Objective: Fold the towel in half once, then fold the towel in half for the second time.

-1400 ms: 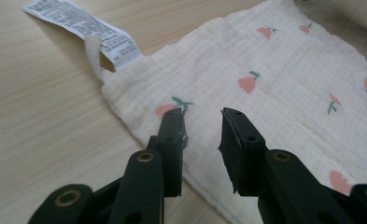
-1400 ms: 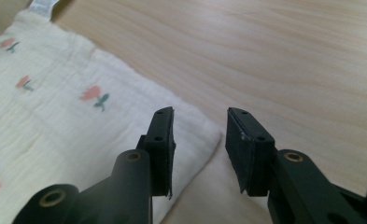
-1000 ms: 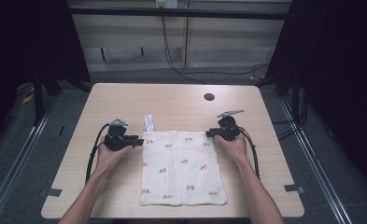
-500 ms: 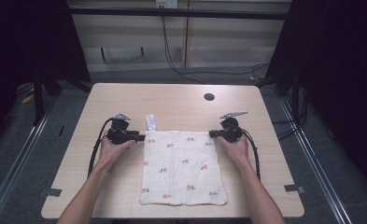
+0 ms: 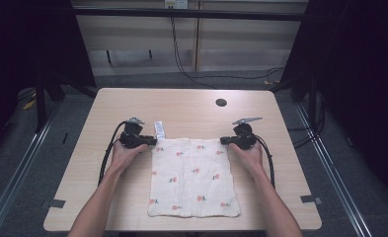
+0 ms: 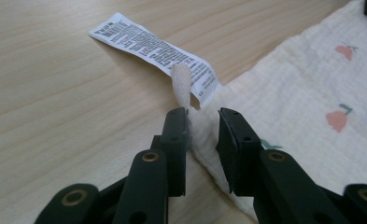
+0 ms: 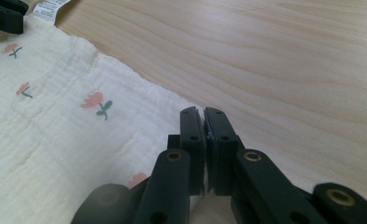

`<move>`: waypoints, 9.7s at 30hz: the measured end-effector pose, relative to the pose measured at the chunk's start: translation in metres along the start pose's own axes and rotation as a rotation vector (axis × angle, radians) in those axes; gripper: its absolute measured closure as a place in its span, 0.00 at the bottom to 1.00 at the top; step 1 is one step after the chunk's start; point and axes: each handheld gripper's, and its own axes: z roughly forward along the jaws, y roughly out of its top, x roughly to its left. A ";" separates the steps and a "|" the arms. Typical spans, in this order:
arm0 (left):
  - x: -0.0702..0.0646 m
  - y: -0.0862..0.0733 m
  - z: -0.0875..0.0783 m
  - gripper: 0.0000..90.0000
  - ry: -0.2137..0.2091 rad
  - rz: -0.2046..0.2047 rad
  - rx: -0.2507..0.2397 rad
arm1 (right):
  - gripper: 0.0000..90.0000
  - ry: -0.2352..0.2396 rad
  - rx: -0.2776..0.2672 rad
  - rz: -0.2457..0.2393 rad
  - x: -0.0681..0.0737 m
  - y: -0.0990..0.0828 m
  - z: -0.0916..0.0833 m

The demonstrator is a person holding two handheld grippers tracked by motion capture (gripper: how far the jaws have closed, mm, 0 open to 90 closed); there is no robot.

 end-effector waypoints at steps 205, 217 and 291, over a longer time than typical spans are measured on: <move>-0.078 -0.038 -0.049 0.64 -0.156 0.147 0.021 | 0.66 -0.014 -0.095 -0.049 0.039 -0.039 -0.094; -0.070 -0.044 -0.054 0.51 -0.131 0.103 -0.024 | 0.57 0.217 -0.019 -0.194 0.112 -0.039 -0.066; -0.061 -0.046 -0.043 0.55 -0.139 0.077 0.012 | 0.92 0.351 0.131 -0.445 0.229 -0.049 0.027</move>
